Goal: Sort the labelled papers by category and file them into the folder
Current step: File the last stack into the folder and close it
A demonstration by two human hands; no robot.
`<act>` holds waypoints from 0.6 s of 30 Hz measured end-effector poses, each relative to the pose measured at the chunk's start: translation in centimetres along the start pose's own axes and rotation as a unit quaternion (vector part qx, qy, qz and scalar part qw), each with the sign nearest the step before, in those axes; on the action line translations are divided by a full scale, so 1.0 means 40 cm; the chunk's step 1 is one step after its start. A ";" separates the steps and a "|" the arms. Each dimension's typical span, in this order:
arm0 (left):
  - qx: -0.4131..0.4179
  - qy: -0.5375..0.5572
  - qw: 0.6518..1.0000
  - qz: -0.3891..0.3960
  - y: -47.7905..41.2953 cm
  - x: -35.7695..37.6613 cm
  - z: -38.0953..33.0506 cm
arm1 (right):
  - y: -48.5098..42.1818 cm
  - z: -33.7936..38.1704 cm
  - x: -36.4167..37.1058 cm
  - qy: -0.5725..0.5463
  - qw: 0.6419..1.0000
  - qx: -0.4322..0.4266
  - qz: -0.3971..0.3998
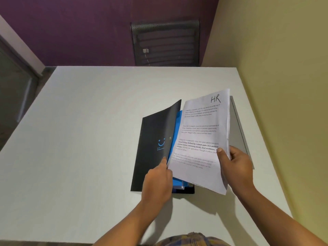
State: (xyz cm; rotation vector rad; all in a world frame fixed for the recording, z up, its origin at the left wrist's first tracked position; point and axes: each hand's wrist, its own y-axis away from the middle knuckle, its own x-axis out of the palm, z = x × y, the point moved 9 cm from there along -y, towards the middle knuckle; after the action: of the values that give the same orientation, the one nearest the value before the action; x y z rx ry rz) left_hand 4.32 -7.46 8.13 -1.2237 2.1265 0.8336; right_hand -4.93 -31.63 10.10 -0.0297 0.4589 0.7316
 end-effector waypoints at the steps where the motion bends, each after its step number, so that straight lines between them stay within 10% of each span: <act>1: -0.002 0.001 1.000 -0.002 -0.003 0.001 -0.004 | 0.004 -0.003 0.006 0.004 1.000 0.004 0.013; 18: 0.014 0.001 1.000 -0.012 -0.020 0.028 -0.057 | -0.045 0.027 0.204 0.162 0.982 0.028 0.090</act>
State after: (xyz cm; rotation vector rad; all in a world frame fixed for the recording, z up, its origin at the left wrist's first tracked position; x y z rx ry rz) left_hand 4.19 -10.05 8.66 -1.2346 2.1131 0.7907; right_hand 1.97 -27.60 7.46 -0.0564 0.8016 0.8953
